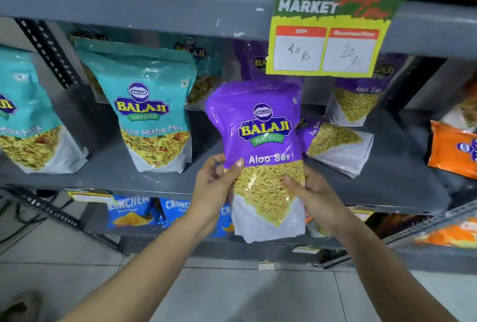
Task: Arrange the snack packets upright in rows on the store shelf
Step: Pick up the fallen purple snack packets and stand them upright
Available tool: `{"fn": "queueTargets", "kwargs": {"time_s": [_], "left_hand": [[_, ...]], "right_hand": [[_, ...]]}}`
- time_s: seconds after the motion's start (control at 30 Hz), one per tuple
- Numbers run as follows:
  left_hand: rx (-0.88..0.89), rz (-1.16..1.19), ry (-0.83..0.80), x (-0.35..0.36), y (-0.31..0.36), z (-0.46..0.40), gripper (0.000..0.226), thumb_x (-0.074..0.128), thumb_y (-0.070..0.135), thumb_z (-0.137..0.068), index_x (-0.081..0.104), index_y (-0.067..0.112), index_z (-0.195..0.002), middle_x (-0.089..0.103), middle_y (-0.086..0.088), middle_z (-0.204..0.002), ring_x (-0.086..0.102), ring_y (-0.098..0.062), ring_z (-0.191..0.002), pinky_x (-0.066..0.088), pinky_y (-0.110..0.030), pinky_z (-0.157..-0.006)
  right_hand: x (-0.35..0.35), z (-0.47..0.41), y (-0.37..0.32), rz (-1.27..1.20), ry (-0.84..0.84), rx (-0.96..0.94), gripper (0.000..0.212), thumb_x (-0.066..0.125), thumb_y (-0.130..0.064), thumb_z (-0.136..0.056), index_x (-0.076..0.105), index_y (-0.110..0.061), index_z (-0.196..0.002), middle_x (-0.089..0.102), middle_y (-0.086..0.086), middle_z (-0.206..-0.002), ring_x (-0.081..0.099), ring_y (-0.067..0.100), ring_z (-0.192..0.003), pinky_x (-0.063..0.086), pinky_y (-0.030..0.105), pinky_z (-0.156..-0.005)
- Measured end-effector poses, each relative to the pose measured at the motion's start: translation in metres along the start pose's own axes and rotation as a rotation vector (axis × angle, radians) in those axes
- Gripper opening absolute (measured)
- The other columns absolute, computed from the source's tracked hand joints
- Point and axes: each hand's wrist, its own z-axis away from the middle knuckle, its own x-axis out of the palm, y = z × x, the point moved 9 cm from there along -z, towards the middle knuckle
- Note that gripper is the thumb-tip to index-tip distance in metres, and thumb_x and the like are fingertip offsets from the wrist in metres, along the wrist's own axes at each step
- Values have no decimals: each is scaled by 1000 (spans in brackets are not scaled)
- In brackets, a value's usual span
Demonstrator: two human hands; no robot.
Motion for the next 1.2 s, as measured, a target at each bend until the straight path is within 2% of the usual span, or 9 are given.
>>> {"fn": "queueTargets", "kwargs": {"time_s": [0.17,0.4,0.53,0.67,0.8,0.9,1.0,1.07,1.2], "left_hand": [[93,15,-116,12,23,-2,24,63,5,-90,55,7,-112,76,10,-72,70,-3,-67,55,-19,-60],[307,-149,-211,37,67,-41,22,54,-1,-94,63,10,-112,75,10,-92,70,-2,-84,54,-18,-76],[312,-239,-183,31,52,-61,26,54,-3,-94,60,10,-116,71,3,-102,69,3,-89,53,-17,-78],[313,-345,-18,12,27,-53,24,65,4,-90,58,15,-110,67,3,-104,65,-6,-97,51,-21,-87],[247,-498,306,-4,-5,-18,23,71,15,-84,50,17,-74,52,5,-66,47,0,-55,40,-28,-65],[68,-506,140,37,-51,-7,38,67,12,-84,51,19,-50,49,9,-48,40,0,-45,39,-22,-54],[-89,-397,-50,106,-90,-3,35,70,16,-87,56,17,-54,60,-3,-63,56,-15,-61,51,-26,-58],[-185,-288,-61,145,-105,-11,26,68,22,-89,60,14,-66,59,-6,-68,59,-18,-65,54,-25,-60],[-306,-89,-9,190,-121,-42,66,72,57,-71,66,5,-109,72,-10,-104,69,-22,-98,59,-31,-67]], "right_hand": [[-1,0,-13,-26,51,-81,27,60,-13,-95,61,-22,-120,76,-9,-112,70,2,-103,54,15,-84],[-9,-40,-56,95,116,-219,33,56,-14,-98,50,-24,-130,63,-19,-120,58,-18,-106,43,5,-89],[-8,-60,-21,161,49,-92,40,54,-24,-100,46,-26,-139,62,-13,-133,56,4,-126,41,30,-111],[-27,-58,-11,173,-33,-97,48,56,-1,-96,47,-16,-141,60,-3,-138,52,11,-132,40,25,-109],[-115,-68,-31,209,173,-103,50,63,18,-80,66,-21,-112,65,12,-120,60,27,-116,49,35,-92],[-191,-85,-33,455,421,27,40,76,-12,-80,68,-18,-118,70,12,-110,66,30,-99,52,35,-81],[-222,-112,0,749,281,315,88,78,-57,-67,53,-13,-139,63,10,-131,61,34,-119,50,39,-97],[-231,-121,20,855,143,388,90,75,-68,-63,58,-14,-133,57,3,-139,55,28,-126,44,34,-103],[-228,-91,48,705,-126,491,52,80,-62,-64,62,-15,-77,61,5,-65,54,16,-50,39,22,-44]]}}
